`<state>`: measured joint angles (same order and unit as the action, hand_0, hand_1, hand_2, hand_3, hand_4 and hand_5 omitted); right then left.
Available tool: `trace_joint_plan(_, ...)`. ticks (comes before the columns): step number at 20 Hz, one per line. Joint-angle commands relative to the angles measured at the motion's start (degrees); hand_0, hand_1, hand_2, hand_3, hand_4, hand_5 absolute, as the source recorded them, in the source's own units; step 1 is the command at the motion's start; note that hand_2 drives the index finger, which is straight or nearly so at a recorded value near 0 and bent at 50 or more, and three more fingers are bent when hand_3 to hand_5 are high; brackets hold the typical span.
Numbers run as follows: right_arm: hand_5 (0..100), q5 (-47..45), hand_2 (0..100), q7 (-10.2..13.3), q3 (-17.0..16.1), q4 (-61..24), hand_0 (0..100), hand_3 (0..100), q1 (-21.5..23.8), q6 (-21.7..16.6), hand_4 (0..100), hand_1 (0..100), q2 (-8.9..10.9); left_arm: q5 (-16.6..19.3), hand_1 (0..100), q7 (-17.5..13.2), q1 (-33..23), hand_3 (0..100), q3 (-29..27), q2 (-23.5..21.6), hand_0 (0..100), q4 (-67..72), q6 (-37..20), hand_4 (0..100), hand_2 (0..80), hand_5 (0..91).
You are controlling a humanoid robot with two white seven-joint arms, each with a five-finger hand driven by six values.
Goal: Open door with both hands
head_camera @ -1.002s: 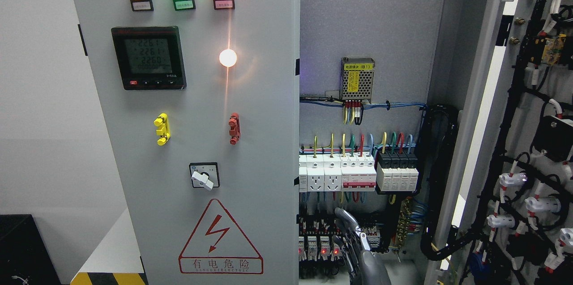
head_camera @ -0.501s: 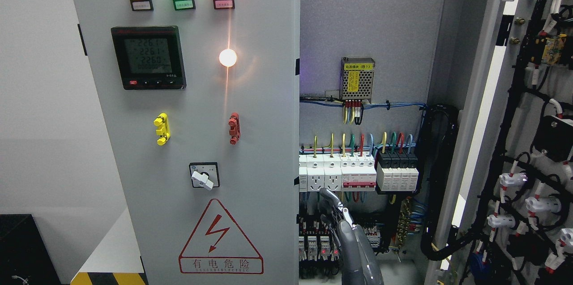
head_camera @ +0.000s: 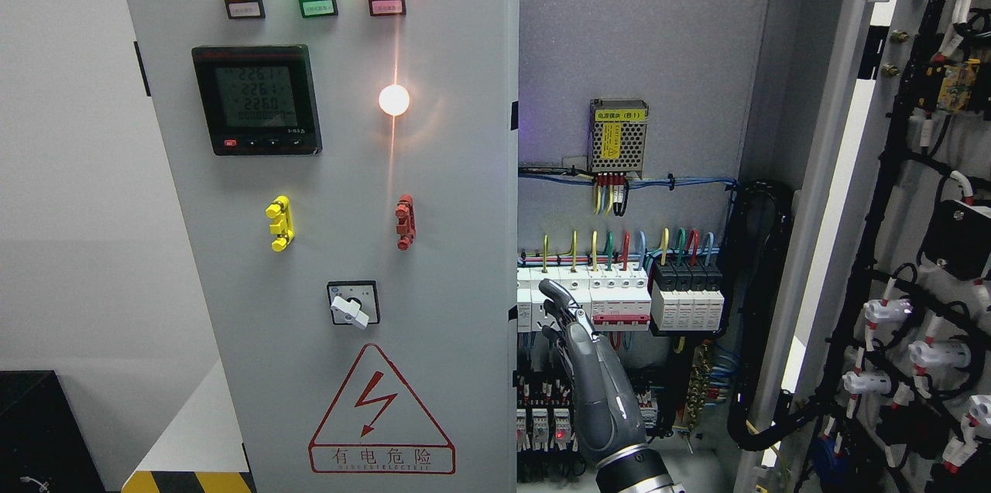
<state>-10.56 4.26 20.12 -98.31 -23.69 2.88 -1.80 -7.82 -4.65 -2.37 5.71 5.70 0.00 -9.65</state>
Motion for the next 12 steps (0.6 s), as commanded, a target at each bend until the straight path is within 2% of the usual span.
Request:
trace_joint_plan(1, 0, -0.51, 0, -0.04, -0.69, 7.6, 19, 0, -3.99, 0.28, 0, 0, -0.22, 0.0, 0, -0.01, 0.0, 0, 0.09, 0.01, 0, -1.67, -0.01, 0, 0.0, 0.0)
trace_joint_plan(7, 0, -0.6, 0, -0.21, -2.89, 10.07, 19, 0, -7.06, 0.46, 0, 0, -0.22, 0.0, 0, -0.01, 0.0, 0, 0.0, 0.01, 0, -1.67, -0.01, 0, 0.0, 0.0)
trace_joint_plan(12, 0, -1.9, 0, -0.3, -3.24, 12.18, 19, 0, -9.96, 0.55, 0, 0, -0.13, 0.0, 0, -0.01, 0.0, 0, 0.0, 0.01, 0, -1.67, -0.01, 0, 0.0, 0.0)
